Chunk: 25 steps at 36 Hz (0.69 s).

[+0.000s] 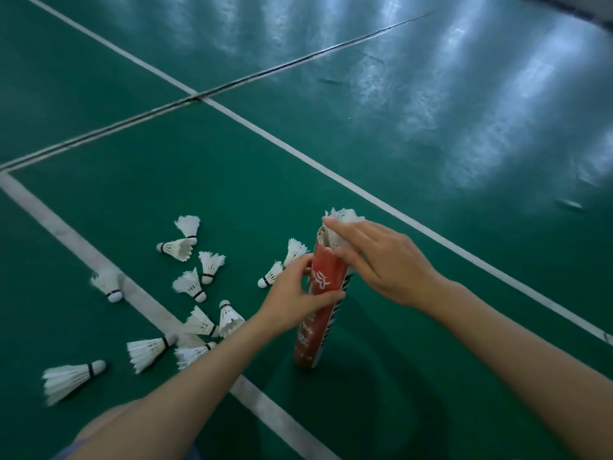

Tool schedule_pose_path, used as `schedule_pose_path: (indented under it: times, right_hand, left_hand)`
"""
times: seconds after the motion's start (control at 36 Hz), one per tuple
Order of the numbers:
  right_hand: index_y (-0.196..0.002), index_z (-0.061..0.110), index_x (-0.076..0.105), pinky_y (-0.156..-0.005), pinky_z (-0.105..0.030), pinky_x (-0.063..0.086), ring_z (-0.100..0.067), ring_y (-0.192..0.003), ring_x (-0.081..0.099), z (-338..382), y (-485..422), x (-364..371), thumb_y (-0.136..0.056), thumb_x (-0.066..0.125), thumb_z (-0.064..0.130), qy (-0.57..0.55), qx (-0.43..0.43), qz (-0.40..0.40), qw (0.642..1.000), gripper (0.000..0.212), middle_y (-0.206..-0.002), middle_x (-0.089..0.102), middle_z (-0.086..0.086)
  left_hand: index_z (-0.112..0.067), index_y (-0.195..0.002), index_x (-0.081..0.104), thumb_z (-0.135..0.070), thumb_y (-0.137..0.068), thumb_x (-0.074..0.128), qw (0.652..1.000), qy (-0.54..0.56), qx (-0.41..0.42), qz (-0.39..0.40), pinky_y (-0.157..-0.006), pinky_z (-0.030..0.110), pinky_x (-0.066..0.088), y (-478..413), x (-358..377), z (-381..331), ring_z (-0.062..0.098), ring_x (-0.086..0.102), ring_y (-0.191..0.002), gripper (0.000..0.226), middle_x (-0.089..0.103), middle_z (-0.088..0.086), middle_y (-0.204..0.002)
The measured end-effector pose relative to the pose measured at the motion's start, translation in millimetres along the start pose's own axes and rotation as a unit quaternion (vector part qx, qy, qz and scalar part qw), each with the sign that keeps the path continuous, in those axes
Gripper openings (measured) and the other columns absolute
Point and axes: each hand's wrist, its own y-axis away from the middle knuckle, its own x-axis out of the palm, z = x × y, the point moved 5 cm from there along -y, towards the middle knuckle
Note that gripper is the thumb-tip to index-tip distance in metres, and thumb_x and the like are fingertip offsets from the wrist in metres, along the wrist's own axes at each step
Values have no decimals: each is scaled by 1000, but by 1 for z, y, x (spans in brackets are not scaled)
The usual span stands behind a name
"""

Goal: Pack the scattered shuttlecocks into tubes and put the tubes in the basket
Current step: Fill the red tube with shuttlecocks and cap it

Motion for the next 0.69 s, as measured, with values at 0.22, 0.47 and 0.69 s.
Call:
schedule_pose_path:
  times: [0.22, 0.47, 0.69]
  right_hand:
    - [-150, 30, 16, -102, -35, 37, -21, -119, 53, 12, -9, 3, -79, 13, 79, 14, 25, 133, 991, 87, -131, 59, 0]
    - [-143, 31, -31, -111, -32, 30, -23, -125, 47, 14, -18, 0, -79, 24, 77, -81, 33, 173, 981, 96, -126, 60, -8]
    - [-138, 33, -38, -117, -26, 1, -23, -146, 14, 15, -17, 5, -78, 21, 78, -69, 38, 219, 973, 96, -146, 44, -7]
  left_hand:
    - [-33, -111, 59, -36, -69, 83, 999, 28, 7, -17, -88, 28, 52, 0, 0, 0, 2, 60, -101, 48, 64, -12, -111]
    - [-54, -99, 56, -55, -58, 78, 997, 26, 14, -71, -89, 33, 53, -1, -5, 2, 3, 62, -100, 46, 66, -18, -104]
    - [-33, -108, 64, -44, -64, 82, 998, 31, 23, -51, -88, 41, 54, -1, 0, 1, 10, 64, -100, 48, 69, -12, -104]
